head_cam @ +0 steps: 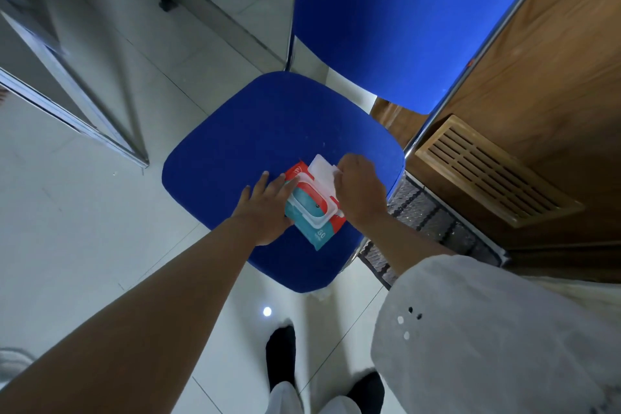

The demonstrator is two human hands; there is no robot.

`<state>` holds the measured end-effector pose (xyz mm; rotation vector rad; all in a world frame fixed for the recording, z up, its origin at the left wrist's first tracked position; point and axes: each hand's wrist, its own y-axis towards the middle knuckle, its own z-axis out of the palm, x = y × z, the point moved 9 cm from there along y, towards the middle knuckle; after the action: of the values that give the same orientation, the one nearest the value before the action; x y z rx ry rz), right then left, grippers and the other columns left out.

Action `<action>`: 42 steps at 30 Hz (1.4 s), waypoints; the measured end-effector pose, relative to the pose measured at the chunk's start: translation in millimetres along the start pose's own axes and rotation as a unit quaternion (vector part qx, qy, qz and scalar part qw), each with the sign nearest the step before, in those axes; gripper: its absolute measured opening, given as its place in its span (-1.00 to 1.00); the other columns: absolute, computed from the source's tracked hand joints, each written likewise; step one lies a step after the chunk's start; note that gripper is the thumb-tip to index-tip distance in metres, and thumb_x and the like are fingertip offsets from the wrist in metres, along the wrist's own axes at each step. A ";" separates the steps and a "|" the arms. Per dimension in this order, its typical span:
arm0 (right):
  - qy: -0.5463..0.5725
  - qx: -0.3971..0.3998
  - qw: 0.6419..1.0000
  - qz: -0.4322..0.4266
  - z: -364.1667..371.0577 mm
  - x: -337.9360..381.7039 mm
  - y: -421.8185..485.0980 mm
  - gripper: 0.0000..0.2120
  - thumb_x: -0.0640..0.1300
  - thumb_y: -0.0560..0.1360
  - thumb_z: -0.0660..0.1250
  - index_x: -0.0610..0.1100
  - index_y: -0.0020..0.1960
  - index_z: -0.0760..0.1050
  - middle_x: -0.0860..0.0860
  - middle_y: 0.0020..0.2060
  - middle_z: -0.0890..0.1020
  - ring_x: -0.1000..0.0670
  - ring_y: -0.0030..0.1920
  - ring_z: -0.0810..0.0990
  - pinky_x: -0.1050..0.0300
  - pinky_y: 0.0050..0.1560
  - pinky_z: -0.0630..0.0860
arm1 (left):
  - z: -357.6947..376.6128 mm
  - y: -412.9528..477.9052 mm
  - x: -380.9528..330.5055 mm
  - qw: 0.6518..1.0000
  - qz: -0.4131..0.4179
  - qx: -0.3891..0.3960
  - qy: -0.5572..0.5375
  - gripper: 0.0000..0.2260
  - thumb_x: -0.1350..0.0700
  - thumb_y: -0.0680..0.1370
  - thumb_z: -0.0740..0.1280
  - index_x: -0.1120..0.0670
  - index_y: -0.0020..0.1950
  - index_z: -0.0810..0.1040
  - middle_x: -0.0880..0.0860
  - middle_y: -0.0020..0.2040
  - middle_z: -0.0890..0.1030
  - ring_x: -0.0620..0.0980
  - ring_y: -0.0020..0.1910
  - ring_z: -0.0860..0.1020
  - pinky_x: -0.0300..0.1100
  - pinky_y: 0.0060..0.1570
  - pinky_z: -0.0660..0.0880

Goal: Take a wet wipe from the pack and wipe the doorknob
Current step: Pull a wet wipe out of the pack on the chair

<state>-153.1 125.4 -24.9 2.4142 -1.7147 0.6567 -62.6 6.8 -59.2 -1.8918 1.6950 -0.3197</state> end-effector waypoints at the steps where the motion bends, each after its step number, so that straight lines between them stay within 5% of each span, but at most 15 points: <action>1: -0.024 -0.025 0.999 -0.011 -5.9 -0.5 -0.3 -0.84 -0.19 0.53 0.23 -0.25 0.06 0.39 -0.17 0.02 0.51 -0.16 0.06 0.48 -0.01 -0.18 0.52 | -1.6 0.4 -1.8 1.000 0.006 -0.011 0.011 -0.34 -0.08 0.57 0.17 -0.02 0.51 -0.18 0.05 0.56 -0.04 0.15 0.54 -0.14 0.15 0.46 -0.01; 4: -0.109 -0.043 0.989 -0.095 -9.1 9.6 -6.0 -0.74 -0.35 0.32 0.45 -0.25 -0.05 0.46 -0.20 -0.11 0.55 -0.19 -0.09 0.53 0.00 -0.29 0.52 | -10.5 3.6 -6.1 0.998 0.020 -0.061 -0.010 -0.42 -0.06 0.57 0.19 -0.03 0.50 -0.02 0.06 0.54 0.06 0.14 0.54 -0.06 0.10 0.46 0.04; 7: -0.146 0.030 0.975 -0.165 9.9 17.4 -17.8 -0.77 -0.26 0.45 0.32 -0.23 0.10 0.49 -0.18 0.06 0.55 -0.19 0.11 0.47 -0.05 0.01 0.44 | -20.9 8.4 -9.5 0.994 0.023 -0.108 -0.011 -0.56 -0.04 0.58 0.18 -0.02 0.44 0.19 0.07 0.49 0.20 0.12 0.52 0.04 0.05 0.46 0.08; 10: -0.181 0.073 0.965 -0.177 27.7 10.6 -24.8 -0.72 -0.08 0.52 0.25 -0.16 0.19 0.47 -0.10 0.14 0.54 -0.12 0.19 0.44 -0.02 0.18 0.35 | -22.7 12.6 -14.9 0.992 0.023 -0.122 0.006 -0.63 -0.03 0.60 0.14 -0.01 0.39 0.30 0.07 0.46 0.27 0.09 0.49 0.12 0.00 0.45 0.11; 15: -0.120 0.118 0.976 -0.136 43.6 1.9 -29.1 -0.67 -0.01 0.54 0.23 -0.17 0.22 0.40 -0.10 0.21 0.52 -0.11 0.15 0.54 0.06 0.13 0.43 | -17.6 16.5 -31.6 0.992 0.049 -0.119 0.012 -0.67 0.01 0.60 0.13 0.01 0.35 0.38 0.05 0.38 0.36 0.04 0.34 0.30 -0.06 0.32 0.29; 30: -0.021 0.156 0.985 -0.070 43.5 -7.4 -32.0 -0.66 -0.08 0.55 0.23 -0.18 0.28 0.38 -0.11 0.27 0.49 -0.13 0.21 0.52 -0.02 0.21 0.49 | -11.2 31.4 -50.3 0.984 0.007 -0.128 0.123 -0.54 0.04 0.53 0.29 0.08 0.37 0.22 0.17 0.33 0.35 0.13 0.33 0.32 -0.01 0.25 0.41; 36: -0.017 0.120 0.991 -0.051 36.0 -4.4 -22.1 -0.77 -0.16 0.56 0.18 -0.18 0.18 0.46 -0.17 0.11 0.56 -0.18 0.11 0.54 -0.09 0.09 0.54 | -38.5 18.6 -25.6 0.972 -0.008 -0.212 -0.097 -0.80 0.14 0.59 0.16 0.12 0.21 0.36 0.12 0.11 0.54 0.06 0.02 0.55 -0.04 -0.08 0.58; 42: -0.061 0.114 0.987 -0.098 34.2 14.6 -9.4 -0.78 -0.11 0.57 0.15 -0.01 0.08 0.55 -0.13 -0.02 0.53 -0.15 0.07 0.46 -0.02 0.01 0.38 | -46.2 8.3 -8.3 0.942 -0.026 -0.222 -0.250 -0.85 0.22 0.59 0.14 0.12 0.14 0.38 0.14 -0.05 0.57 0.11 -0.11 0.56 0.05 -0.09 0.55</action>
<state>-130.9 104.7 -48.3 2.7881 -1.4876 0.7276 -95.6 2.8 -25.0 -2.0957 1.4397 0.5336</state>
